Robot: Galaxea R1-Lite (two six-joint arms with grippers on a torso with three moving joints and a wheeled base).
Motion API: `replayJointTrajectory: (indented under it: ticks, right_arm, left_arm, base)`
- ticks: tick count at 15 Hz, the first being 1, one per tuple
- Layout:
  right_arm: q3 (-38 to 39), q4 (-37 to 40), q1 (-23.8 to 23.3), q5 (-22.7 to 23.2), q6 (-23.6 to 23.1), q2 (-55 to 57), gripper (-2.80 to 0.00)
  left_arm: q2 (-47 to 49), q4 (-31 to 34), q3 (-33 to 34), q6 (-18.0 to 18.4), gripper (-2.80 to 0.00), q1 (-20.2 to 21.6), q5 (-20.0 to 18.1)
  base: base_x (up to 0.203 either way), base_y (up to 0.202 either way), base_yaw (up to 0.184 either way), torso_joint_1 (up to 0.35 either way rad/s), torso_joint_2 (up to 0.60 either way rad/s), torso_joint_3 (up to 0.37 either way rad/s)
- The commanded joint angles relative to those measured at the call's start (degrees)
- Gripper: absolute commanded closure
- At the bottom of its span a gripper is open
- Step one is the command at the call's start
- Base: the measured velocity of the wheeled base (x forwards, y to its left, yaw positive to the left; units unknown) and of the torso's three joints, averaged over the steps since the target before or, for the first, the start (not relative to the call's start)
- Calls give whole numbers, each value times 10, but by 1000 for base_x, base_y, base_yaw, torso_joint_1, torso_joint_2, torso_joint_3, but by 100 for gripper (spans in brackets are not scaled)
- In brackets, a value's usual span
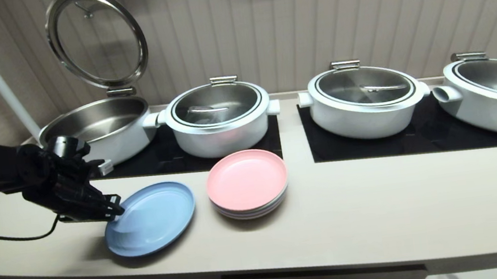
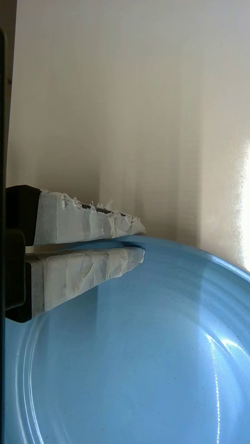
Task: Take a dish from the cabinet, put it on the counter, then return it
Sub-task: Pick up the plate from the table
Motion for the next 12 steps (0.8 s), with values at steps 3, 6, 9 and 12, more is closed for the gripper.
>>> replayJointTrajectory:
  ticks: [3, 6, 9, 12]
  right_arm:
    - [-1, 0, 0, 0, 0, 0, 0]
    - [-1, 0, 0, 0, 0, 0, 0]
    - [0, 0, 0, 0, 0, 0, 0]
    - [0, 0, 0, 0, 0, 0, 0]
  left_arm:
    - [-18, 7, 6, -1, 0, 2, -7]
    - [-35, 28, 10, -29, 0, 2, -24]
    - [-56, 64, 11, -48, 0, 3, -34]
    - [-80, 78, 29, -66, 0, 7, -53]
  base:
    - [0, 0, 0, 0, 0, 0]
    - [0, 0, 0, 0, 0, 0]
    - [0, 0, 0, 0, 0, 0]
    - [0, 0, 0, 0, 0, 0]
